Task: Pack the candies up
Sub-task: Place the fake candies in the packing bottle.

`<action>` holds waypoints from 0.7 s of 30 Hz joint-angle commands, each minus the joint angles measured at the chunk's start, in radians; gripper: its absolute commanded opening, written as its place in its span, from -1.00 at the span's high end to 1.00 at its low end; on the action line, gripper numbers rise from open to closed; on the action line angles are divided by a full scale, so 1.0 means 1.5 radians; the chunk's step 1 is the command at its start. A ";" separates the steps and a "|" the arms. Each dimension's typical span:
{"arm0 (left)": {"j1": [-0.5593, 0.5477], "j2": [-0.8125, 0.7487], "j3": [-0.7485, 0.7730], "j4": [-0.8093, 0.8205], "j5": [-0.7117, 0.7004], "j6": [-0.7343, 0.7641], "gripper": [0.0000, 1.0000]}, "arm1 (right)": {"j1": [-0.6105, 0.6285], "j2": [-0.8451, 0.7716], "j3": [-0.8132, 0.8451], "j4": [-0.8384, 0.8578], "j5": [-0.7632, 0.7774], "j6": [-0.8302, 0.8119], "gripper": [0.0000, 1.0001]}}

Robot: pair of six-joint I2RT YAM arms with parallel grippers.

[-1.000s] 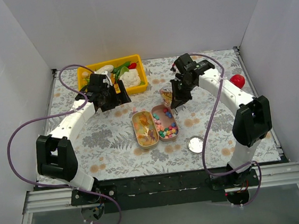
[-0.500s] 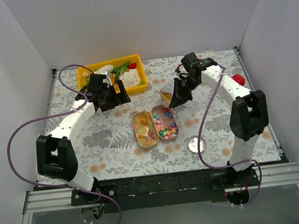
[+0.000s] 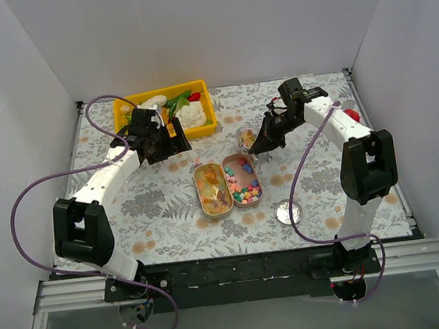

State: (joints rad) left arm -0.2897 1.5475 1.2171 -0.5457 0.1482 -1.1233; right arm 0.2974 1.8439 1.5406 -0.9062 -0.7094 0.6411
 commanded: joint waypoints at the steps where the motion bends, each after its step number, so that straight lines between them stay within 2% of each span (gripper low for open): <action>1: 0.003 -0.024 -0.009 0.007 -0.011 -0.002 -0.96 | -0.011 -0.011 -0.013 0.047 -0.067 0.050 0.97; 10: 0.003 -0.024 -0.007 0.007 -0.011 -0.005 -0.96 | -0.018 -0.016 -0.022 0.068 -0.104 0.084 0.97; 21: 0.002 -0.031 -0.009 0.003 -0.011 -0.007 -0.96 | -0.041 -0.061 -0.119 0.212 -0.140 0.222 0.97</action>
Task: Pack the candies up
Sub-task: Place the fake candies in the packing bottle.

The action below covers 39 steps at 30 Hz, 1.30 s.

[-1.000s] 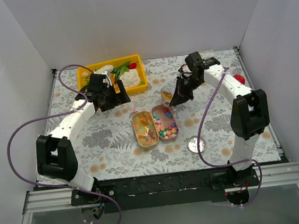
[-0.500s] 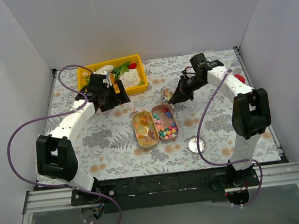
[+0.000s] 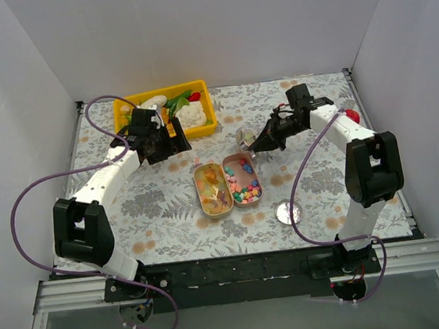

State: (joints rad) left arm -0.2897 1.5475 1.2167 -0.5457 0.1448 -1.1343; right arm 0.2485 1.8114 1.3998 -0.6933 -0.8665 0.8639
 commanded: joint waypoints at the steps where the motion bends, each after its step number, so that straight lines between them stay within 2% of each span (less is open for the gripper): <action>1: 0.003 -0.032 -0.008 0.002 -0.010 0.000 -0.96 | -0.008 -0.043 -0.030 0.099 -0.040 0.084 0.97; 9: 0.003 -0.039 -0.013 0.001 -0.010 -0.003 -0.96 | -0.014 -0.082 -0.133 0.285 -0.080 0.234 0.97; 13: 0.003 -0.041 -0.018 0.001 -0.011 -0.004 -0.96 | -0.015 -0.098 -0.156 0.345 -0.084 0.278 0.97; 17: 0.003 -0.044 -0.021 0.001 -0.010 -0.005 -0.96 | -0.017 -0.112 -0.180 0.452 -0.093 0.344 0.97; 23: 0.003 -0.044 -0.017 0.001 -0.010 -0.004 -0.96 | -0.017 -0.111 -0.144 0.375 -0.079 0.277 0.97; 29: 0.003 -0.040 -0.007 -0.006 -0.010 0.002 -0.96 | -0.017 -0.136 -0.200 0.473 -0.088 0.348 0.97; 32: 0.003 -0.039 -0.002 -0.007 -0.010 0.003 -0.96 | -0.017 -0.133 -0.181 0.409 -0.078 0.294 0.97; 33: 0.003 -0.040 -0.003 -0.007 -0.010 0.003 -0.96 | -0.018 -0.127 -0.135 0.361 -0.069 0.253 0.97; 34: 0.003 -0.039 -0.002 -0.006 -0.012 0.003 -0.96 | -0.018 -0.111 -0.106 0.316 -0.048 0.207 0.97; 35: 0.002 -0.039 -0.002 -0.006 -0.013 0.003 -0.96 | -0.012 -0.101 -0.065 0.197 -0.033 0.096 0.97; 36: 0.003 -0.037 -0.001 -0.007 -0.014 0.000 -0.96 | -0.009 -0.092 -0.029 0.138 -0.011 0.042 0.97; 37: 0.003 -0.035 0.003 -0.006 -0.013 0.000 -0.96 | -0.004 -0.081 0.036 0.097 0.037 -0.002 0.97; 38: 0.003 -0.033 0.005 -0.009 -0.013 0.001 -0.96 | 0.007 -0.082 0.057 0.060 0.057 -0.071 0.97; 39: 0.003 -0.027 0.008 -0.011 -0.013 0.003 -0.96 | 0.015 -0.093 0.069 0.028 0.075 -0.090 0.97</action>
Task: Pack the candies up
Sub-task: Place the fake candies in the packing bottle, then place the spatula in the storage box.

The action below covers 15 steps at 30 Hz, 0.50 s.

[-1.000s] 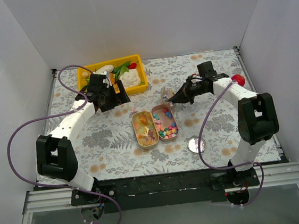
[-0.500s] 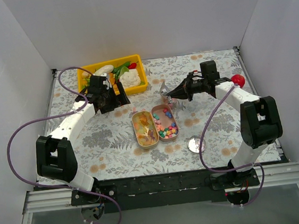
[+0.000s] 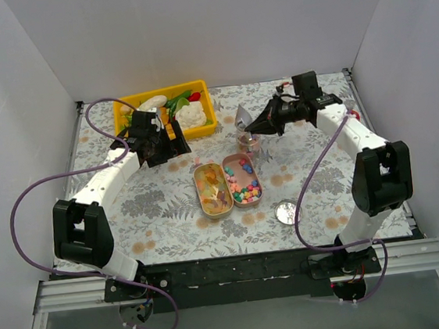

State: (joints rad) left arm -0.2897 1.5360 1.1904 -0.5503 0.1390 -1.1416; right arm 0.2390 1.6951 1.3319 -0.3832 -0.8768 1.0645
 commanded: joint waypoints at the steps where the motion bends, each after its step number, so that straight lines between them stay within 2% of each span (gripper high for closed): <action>1: 0.003 -0.019 0.031 -0.009 -0.009 0.006 -0.96 | 0.029 -0.024 0.126 -0.187 0.118 -0.244 0.97; 6: 0.002 -0.011 0.035 -0.001 -0.010 0.005 -0.96 | 0.119 -0.060 0.144 -0.285 0.255 -0.366 0.97; 10: 0.003 0.002 0.040 0.002 -0.012 0.007 -0.96 | 0.212 -0.077 0.132 -0.311 0.385 -0.421 0.97; 15: 0.003 0.023 0.060 -0.002 -0.020 0.006 -0.97 | 0.274 -0.094 0.108 -0.325 0.394 -0.446 0.97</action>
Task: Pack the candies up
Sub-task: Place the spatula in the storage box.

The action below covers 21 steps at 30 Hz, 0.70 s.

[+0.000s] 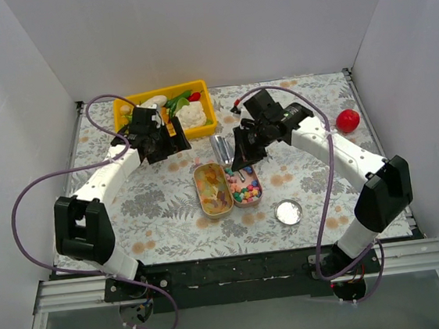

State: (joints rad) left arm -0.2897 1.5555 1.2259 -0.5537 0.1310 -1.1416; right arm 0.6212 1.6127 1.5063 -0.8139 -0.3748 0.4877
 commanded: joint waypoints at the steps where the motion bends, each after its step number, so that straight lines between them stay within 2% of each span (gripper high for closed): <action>1: 0.003 0.013 0.039 0.000 -0.013 0.004 -0.96 | 0.026 -0.041 -0.009 -0.040 0.055 -0.064 0.97; 7: 0.003 0.028 0.041 0.002 0.002 -0.002 -0.96 | 0.069 -0.018 -0.013 -0.083 0.036 -0.086 0.97; 11: 0.002 0.028 0.031 0.004 0.001 -0.009 -0.96 | 0.123 0.022 -0.011 -0.113 0.084 -0.099 0.97; 21: 0.003 0.004 0.010 -0.010 0.002 -0.013 -0.96 | 0.168 0.109 -0.035 -0.025 0.141 -0.078 0.97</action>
State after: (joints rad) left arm -0.2897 1.5997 1.2552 -0.5556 0.1310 -1.1572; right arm 0.8654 1.7527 1.4487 -0.9192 -0.2115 0.3672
